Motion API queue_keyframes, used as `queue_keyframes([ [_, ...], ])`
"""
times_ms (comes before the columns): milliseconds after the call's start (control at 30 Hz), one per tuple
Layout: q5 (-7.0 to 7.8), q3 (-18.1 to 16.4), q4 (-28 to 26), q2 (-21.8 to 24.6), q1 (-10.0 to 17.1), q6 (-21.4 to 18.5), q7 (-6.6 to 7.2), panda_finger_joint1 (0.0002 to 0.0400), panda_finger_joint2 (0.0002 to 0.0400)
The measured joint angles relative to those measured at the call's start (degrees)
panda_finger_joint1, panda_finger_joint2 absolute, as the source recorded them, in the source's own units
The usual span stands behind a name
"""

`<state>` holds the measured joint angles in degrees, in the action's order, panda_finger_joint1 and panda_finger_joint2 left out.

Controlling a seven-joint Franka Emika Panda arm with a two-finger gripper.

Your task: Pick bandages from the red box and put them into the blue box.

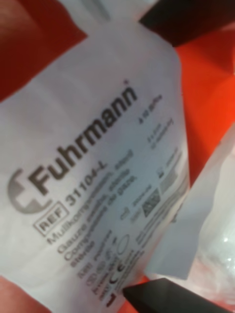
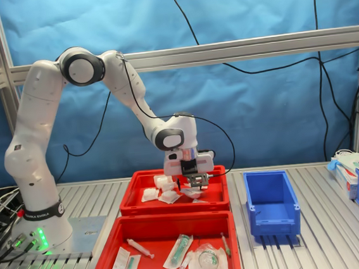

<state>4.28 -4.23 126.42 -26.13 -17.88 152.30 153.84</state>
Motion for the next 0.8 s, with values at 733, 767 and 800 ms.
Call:
queue_keyframes([
  [733, 0.00, 3.1, -0.9, -0.1, 0.0, 0.0, 0.08, 0.0339, 0.0339],
  [767, 0.00, 3.2, -1.0, -0.1, 0.0, 0.0, 0.08, 0.0289, 0.0289],
  [800, 0.00, 3.2, -1.0, -0.1, 0.0, 0.0, 0.08, 0.0289, 0.0289],
])
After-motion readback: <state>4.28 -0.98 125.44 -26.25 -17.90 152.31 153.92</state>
